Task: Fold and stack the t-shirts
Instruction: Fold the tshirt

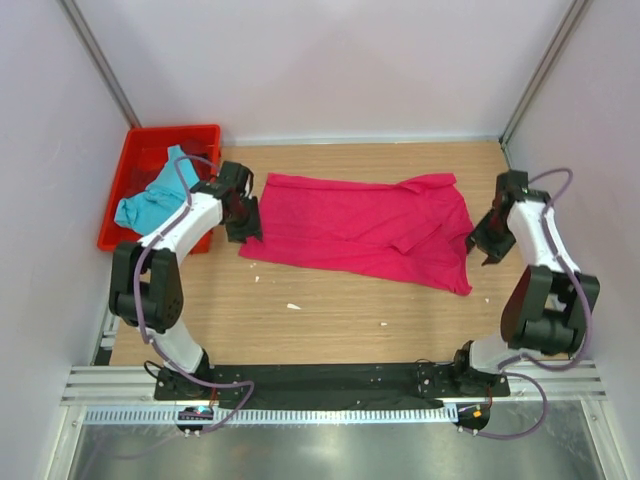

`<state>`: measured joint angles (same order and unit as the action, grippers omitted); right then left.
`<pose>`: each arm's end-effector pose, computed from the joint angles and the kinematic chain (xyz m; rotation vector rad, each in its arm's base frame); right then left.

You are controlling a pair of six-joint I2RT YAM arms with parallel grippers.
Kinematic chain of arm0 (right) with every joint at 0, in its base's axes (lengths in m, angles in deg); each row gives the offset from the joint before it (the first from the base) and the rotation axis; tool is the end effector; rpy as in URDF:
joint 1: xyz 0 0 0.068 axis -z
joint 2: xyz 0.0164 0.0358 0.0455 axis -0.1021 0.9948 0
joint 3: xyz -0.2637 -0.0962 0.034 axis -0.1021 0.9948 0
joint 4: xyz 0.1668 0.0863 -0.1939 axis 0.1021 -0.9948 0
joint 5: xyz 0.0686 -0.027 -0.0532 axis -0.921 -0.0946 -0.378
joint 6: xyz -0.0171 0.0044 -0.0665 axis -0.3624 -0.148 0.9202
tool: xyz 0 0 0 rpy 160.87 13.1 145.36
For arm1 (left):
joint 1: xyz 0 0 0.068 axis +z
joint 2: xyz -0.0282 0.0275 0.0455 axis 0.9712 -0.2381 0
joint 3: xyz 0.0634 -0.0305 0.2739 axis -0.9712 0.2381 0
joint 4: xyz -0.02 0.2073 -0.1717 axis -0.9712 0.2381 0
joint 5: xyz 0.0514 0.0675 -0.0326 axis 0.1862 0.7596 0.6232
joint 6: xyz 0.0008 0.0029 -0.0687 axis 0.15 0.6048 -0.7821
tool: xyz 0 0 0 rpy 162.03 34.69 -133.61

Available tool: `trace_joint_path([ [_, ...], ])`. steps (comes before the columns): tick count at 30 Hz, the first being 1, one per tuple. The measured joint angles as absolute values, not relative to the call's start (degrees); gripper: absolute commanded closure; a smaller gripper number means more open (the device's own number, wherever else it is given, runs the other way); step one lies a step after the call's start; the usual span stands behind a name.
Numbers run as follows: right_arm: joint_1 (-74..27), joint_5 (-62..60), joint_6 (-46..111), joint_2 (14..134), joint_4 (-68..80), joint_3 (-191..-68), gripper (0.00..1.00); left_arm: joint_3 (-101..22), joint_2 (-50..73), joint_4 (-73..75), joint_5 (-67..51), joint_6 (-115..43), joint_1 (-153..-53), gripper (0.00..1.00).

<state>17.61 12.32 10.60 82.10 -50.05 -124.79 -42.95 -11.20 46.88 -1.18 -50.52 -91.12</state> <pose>0.3017 -0.0686 0.2387 1.0153 2.6829 -0.0928 0.3553 -0.0958 0.2236 -0.2694 2.7445 -0.2302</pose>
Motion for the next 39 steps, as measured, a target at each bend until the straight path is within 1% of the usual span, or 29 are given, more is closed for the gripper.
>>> trace_joint_path([
  [1, 19.12, 11.65, 10.42, 79.22, -49.99, -121.27, 0.57, -41.59, -10.79, 46.57, -1.53, -50.63, -91.12, 0.55],
  [4, 23.51, 9.02, 9.35, 75.83, -48.94, -112.97, 0.57, -38.09, -12.36, 45.87, -2.21, -50.76, -91.12, 0.50],
  [6, 25.46, 7.17, 8.93, 75.78, -47.34, -108.70, 0.54, -36.80, -14.37, 45.56, -2.56, -50.76, -91.10, 0.48],
  [7, 26.20, 6.25, 8.67, 75.83, -46.60, -106.71, 0.50, -36.48, -15.29, 45.39, -2.60, -50.76, -91.10, 0.47],
  [9, 27.05, 4.52, 7.99, 75.89, -45.35, -103.63, 0.46, -36.43, -16.73, 44.89, -2.56, -50.76, -91.08, 0.46],
  [15, 27.14, 0.91, 7.75, 76.64, -41.75, -101.77, 0.41, -36.54, -17.26, 43.05, -2.49, -50.65, -90.44, 0.44],
  [18, 27.14, 0.46, 7.80, 76.64, -40.61, -101.69, 0.40, -36.54, -17.26, 42.64, -2.49, -50.52, -90.00, 0.44],
  [22, 27.14, 0.08, 7.82, 76.66, -39.56, -101.51, 0.39, -36.54, -17.28, 42.40, -2.45, -50.41, -89.50, 0.41],
  [26, 27.14, -0.02, 7.84, 77.93, -38.18, -101.36, 0.43, -36.89, -17.59, 42.29, -2.30, -49.99, -88.78, 0.40],
  [27, 27.14, 0.00, 7.84, 78.56, -37.81, -101.36, 0.50, -37.28, -18.02, 42.20, -2.27, -49.71, -88.54, 0.40],
  [28, 27.14, 0.00, 7.75, 79.26, -37.22, -101.18, 0.54, -37.70, -18.57, 42.09, -2.27, -49.60, -88.39, 0.41],
  [29, 27.14, 0.02, 7.69, 79.65, -36.92, -101.01, 0.59, -38.01, -19.18, 41.74, -2.27, -49.42, -88.28, 0.42],
  [30, 27.14, 0.19, 7.51, 79.96, -36.63, -100.79, 0.77, -38.33, -19.99, 41.41, -2.30, -49.36, -88.17, 0.45],
  [31, 27.14, 0.28, 7.62, 80.16, -36.57, -100.68, 0.83, -38.88, -20.54, 41.74, -2.21, -49.42, -88.10, 0.47],
  [32, 27.14, 0.48, 7.10, 80.24, -36.57, -100.62, 0.87, -39.25, -20.82, 41.46, -2.12, -49.23, -88.08, 0.49],
  [33, 27.14, 0.85, 6.60, 80.24, -36.65, -100.62, 0.95, -39.62, -21.15, 41.46, -1.97, -49.23, -88.08, 0.55],
  [35, 27.14, 1.57, 6.11, 80.24, -36.85, -100.64, 0.98, -40.26, -21.78, 41.52, -1.60, -49.14, -88.08, 0.59],
  [36, 27.14, 1.99, 5.96, 80.22, -36.98, -100.64, 0.99, -40.61, -22.07, 41.52, -1.44, -49.20, -88.08, 0.68],
  [38, 27.07, 3.14, 5.77, 80.11, -37.27, -100.70, 0.99, -41.18, -22.61, 41.46, -1.09, -49.27, -88.08, 0.78],
  [39, 27.07, 3.71, 5.74, 80.11, -37.44, -100.75, 0.99, -41.33, -22.79, 41.39, -0.96, -49.31, -88.08, 0.93],
])
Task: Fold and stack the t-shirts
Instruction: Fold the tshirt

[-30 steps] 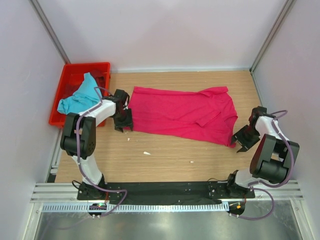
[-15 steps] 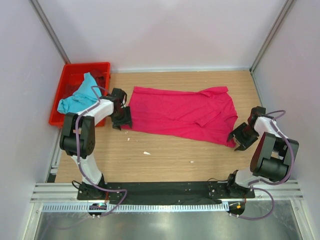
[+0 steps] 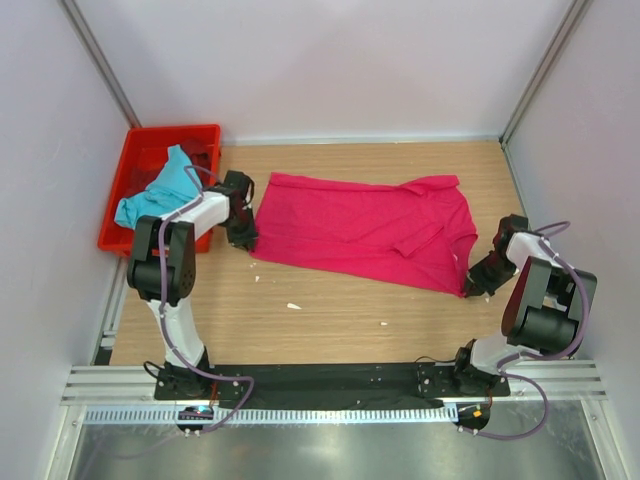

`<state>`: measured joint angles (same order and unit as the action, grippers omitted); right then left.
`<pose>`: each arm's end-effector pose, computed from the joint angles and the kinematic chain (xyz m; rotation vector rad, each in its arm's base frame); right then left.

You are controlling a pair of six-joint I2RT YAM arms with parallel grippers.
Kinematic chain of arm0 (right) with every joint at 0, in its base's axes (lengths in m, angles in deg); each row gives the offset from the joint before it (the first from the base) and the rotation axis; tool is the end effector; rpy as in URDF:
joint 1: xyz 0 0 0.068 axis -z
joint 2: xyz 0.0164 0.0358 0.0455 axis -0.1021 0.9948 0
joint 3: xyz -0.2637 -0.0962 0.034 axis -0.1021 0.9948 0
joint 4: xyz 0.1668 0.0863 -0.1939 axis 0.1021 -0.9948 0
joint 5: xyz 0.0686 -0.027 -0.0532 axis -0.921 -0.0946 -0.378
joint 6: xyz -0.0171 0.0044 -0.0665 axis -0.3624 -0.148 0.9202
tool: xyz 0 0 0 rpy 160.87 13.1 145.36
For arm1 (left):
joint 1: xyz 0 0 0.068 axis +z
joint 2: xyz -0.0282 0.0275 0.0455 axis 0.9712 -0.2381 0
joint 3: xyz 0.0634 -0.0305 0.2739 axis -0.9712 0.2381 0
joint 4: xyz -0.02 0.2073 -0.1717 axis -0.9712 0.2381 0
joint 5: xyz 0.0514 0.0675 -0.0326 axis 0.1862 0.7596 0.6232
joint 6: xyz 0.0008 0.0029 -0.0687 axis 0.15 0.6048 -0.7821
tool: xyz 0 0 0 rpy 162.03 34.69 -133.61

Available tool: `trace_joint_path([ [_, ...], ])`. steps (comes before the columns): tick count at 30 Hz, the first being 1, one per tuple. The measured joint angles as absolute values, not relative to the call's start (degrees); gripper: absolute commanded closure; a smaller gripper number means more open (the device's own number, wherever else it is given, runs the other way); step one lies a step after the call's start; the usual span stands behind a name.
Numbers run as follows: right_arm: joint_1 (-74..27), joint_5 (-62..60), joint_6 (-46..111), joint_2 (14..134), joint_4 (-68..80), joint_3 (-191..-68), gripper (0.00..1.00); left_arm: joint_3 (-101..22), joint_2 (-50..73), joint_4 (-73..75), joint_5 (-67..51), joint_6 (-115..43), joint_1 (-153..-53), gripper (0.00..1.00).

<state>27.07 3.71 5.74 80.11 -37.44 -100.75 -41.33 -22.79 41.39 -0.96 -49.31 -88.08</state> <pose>0.2348 -0.0883 0.1386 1.4060 2.7084 0.0850 0.3803 -0.0808 0.1466 -0.3305 2.8648 -0.1514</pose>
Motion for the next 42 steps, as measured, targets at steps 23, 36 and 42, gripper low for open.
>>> trace_joint_path([
  [23, 27.05, 17.13, 6.62, 80.99, -43.95, -102.95, 0.46, -13.37, 1.91, 43.55, 2.14, -69.12, -88.41, 0.25],
  [36, 11.01, 14.97, 12.87, 69.97, -46.07, -113.84, 0.34, -23.06, 7.29, 49.00, -5.55, -58.34, -88.10, 0.31],
  [42, 9.30, 5.55, 11.71, 75.04, -41.75, -113.95, 0.51, -26.64, -0.12, 46.35, -10.27, -53.25, -88.13, 0.39],
])
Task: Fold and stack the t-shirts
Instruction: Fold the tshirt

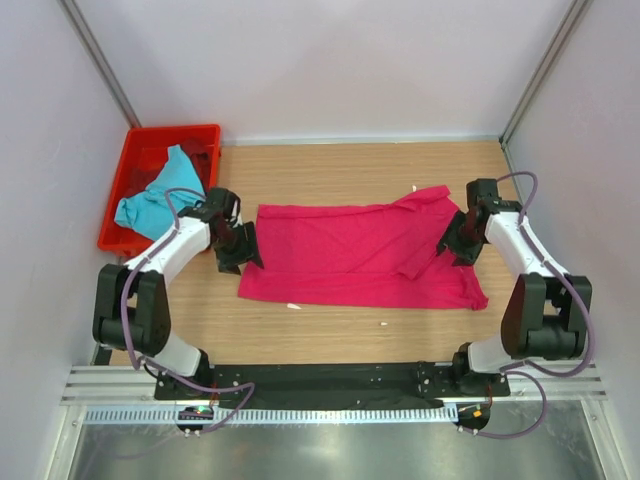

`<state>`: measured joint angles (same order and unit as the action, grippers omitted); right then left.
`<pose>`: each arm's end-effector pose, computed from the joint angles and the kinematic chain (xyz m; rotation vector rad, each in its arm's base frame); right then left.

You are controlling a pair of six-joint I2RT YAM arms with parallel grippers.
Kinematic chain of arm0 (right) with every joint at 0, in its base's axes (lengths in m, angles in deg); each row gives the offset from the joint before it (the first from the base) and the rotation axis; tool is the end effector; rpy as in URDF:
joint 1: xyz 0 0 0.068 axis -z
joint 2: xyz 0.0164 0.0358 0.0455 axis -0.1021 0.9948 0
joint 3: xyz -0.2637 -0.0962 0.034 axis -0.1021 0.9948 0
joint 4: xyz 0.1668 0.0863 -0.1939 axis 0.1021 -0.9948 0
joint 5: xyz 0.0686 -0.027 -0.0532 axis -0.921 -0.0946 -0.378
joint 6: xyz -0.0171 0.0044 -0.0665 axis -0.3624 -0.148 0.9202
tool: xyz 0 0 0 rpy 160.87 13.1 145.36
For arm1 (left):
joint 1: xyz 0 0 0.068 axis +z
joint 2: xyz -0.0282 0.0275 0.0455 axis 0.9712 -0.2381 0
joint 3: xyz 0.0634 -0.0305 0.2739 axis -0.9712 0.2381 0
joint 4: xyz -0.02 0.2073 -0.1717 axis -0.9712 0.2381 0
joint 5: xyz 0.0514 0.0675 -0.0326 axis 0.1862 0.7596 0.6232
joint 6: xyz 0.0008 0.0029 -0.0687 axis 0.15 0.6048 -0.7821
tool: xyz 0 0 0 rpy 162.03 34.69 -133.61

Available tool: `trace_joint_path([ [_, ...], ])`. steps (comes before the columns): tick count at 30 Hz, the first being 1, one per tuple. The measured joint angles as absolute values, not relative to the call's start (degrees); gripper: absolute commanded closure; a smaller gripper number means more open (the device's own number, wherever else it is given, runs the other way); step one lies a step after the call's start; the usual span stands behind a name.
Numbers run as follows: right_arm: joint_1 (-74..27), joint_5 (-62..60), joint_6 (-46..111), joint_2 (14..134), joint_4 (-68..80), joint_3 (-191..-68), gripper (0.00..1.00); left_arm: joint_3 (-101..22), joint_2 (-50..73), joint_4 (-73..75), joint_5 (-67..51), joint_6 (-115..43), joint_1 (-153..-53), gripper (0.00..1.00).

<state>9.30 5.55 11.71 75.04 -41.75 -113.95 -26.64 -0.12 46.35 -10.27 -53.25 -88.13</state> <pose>0.2829 -0.0161 0.2218 0.7543 2.7085 0.1198 0.2914 -0.0716 0.1997 -0.3868 2.8449 -0.4097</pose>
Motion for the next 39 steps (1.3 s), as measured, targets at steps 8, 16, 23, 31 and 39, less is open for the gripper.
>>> trace_joint_path([
  [8, 9.30, 0.65, 10.46, 81.31, -38.53, -115.76, 0.59, -27.34, -4.08, 46.42, -9.95, -49.14, -89.02, 0.51],
  [16, 9.30, 0.83, 12.52, 84.96, -35.47, -117.58, 0.49, -27.49, -5.13, 45.65, -9.86, -49.25, -89.90, 0.65],
  [23, 9.30, 1.09, 15.12, 91.21, -33.75, -118.78, 0.53, -27.56, -5.11, 45.37, -10.43, -51.06, -93.22, 0.65],
  [31, 9.30, -0.40, 15.62, 92.77, -32.43, -119.76, 0.57, -31.71, -5.78, 42.35, -12.09, -53.88, -103.97, 0.59],
  [39, 9.30, -0.99, 15.19, 93.42, -31.47, -119.28, 0.59, -35.21, -10.99, 40.32, -13.84, -55.22, -104.91, 0.63],
])
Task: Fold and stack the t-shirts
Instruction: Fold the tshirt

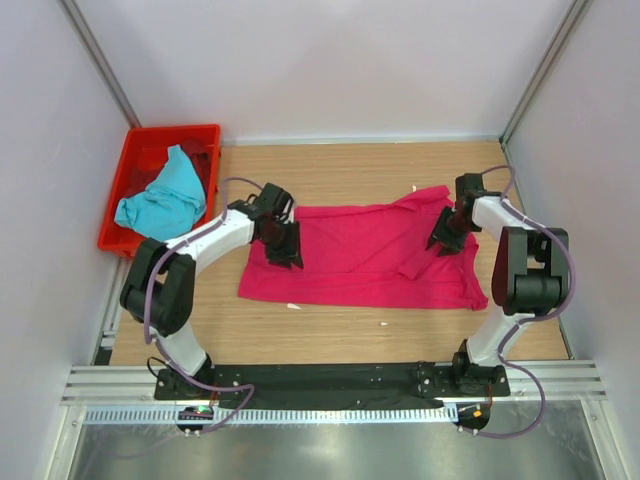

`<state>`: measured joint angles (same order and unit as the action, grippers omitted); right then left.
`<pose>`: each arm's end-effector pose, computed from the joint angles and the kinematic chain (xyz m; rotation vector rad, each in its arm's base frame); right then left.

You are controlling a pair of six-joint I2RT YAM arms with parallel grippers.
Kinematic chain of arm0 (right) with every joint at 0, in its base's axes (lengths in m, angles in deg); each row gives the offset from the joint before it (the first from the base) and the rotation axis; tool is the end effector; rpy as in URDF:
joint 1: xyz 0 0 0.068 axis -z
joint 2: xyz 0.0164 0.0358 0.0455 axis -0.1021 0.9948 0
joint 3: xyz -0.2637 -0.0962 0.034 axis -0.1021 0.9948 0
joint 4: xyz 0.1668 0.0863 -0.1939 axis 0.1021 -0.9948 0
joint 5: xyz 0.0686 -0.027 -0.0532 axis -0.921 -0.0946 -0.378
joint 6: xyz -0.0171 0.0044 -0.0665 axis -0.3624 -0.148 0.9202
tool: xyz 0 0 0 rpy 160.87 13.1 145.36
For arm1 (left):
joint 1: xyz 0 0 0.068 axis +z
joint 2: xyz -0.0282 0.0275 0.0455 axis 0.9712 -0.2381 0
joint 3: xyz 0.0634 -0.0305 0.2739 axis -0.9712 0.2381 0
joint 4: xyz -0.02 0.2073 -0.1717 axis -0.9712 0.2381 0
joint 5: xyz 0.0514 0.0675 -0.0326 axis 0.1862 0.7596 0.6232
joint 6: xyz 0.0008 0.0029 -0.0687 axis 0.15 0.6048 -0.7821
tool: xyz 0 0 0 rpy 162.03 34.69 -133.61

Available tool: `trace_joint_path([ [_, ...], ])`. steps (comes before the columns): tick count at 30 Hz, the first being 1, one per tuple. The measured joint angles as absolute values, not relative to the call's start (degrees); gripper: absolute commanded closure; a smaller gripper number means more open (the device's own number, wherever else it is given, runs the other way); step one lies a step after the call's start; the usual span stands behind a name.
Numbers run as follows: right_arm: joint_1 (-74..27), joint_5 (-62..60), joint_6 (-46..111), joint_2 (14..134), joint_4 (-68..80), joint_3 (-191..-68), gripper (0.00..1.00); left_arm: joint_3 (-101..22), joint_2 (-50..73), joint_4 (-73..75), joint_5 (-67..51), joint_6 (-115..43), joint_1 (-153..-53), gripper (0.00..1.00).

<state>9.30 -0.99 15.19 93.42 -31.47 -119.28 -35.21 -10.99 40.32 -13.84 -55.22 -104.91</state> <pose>0.3487 -0.0138 0.1611 0.6626 2.7914 0.2562 0.3064 -0.1829 0.1910 0.0098 2.8652 -0.5867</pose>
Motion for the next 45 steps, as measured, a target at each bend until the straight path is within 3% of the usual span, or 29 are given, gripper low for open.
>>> trace_joint_path([
  [17, 8.80, -7.87, 6.09, 95.94, -26.03, -118.76, 0.64, -39.45, -12.84, 40.67, -15.93, -53.23, -104.98, 0.62],
  [24, 7.21, -16.83, -8.33, 97.42, -16.70, -120.44, 0.39, -42.29, -13.11, 42.37, -15.50, -51.26, -104.98, 0.59],
  [29, 7.16, -13.88, -3.59, 98.45, -23.17, -131.22, 0.37, -42.44, -13.11, 43.31, -15.19, -49.93, -104.98, 0.57],
  [31, 7.45, -11.28, -0.66, 97.23, -25.20, -132.33, 0.40, -42.44, -13.11, 43.58, -15.19, -49.05, -104.98, 0.57],
  [35, 8.30, -6.52, 5.13, 92.11, -29.92, -127.46, 0.63, -42.44, -13.30, 43.27, -17.05, -48.20, -104.98, 0.59],
  [40, 7.91, -7.06, 7.16, 89.90, -31.69, -119.70, 0.73, -42.44, -14.59, 41.46, -20.00, -48.94, -104.98, 0.60],
  [41, 7.21, -7.33, 7.16, 89.75, -31.67, -117.86, 0.84, -42.44, -14.92, 41.19, -20.46, -49.23, -104.98, 0.60],
  [42, 6.29, -7.35, 7.30, 89.60, -31.47, -115.94, 0.89, -42.44, -15.10, 41.08, -20.61, -49.25, -104.98, 0.60],
  [45, 3.67, -7.52, 6.84, 89.31, -31.45, -111.54, 0.95, -42.44, -15.20, 40.93, -20.72, -49.23, -104.98, 0.60],
])
